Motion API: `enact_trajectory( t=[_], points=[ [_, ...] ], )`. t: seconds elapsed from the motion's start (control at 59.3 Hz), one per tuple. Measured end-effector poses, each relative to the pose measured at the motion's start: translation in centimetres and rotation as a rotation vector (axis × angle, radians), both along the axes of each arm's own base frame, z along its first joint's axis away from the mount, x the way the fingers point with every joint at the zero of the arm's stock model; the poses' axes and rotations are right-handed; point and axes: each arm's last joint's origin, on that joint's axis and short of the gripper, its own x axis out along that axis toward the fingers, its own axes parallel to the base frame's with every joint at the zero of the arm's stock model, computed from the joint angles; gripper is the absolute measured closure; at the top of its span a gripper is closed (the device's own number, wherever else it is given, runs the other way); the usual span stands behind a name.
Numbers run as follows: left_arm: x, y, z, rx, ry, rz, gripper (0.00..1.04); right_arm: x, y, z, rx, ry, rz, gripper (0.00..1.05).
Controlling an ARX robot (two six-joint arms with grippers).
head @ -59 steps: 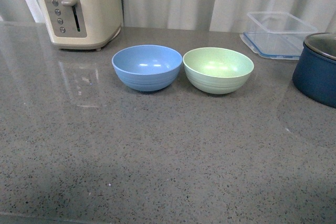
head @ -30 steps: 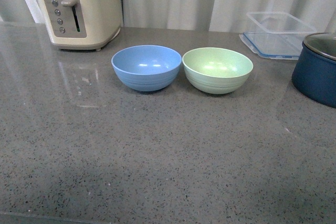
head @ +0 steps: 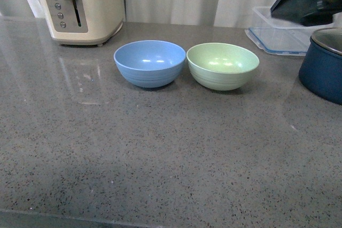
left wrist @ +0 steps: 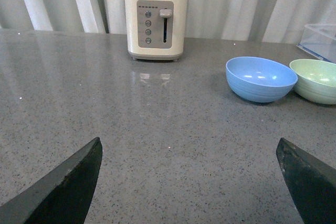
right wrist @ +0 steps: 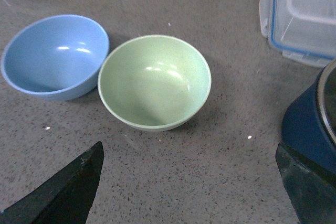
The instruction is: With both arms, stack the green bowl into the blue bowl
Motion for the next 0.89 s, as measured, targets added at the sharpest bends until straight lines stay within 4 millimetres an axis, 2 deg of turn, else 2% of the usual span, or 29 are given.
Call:
enact_trajectory(
  t=[0.169, 0.455, 0.607, 0.776, 0.894],
  points=[
    [0.0, 0.0, 0.0, 0.0, 0.0, 0.0, 0.07, 4.2, 1.3, -1.9, 0.023, 0.147, -0.061, 0.1],
    [0.0, 0.0, 0.0, 0.0, 0.0, 0.0, 0.07, 8.9, 3.3, -4.1, -0.033, 0.224, -0.177, 0.1],
    [0.0, 0.0, 0.0, 0.0, 0.0, 0.0, 0.07, 10.8, 3.2, -5.7, -0.026, 0.262, -0.255, 0.11],
    [0.0, 0.0, 0.0, 0.0, 0.0, 0.0, 0.07, 11.8, 3.3, -5.9, 0.002, 0.285, -0.292, 0.45],
    [0.0, 0.0, 0.0, 0.0, 0.0, 0.0, 0.07, 12.0, 3.3, -6.1, 0.005, 0.295, -0.299, 0.61]
  ],
)
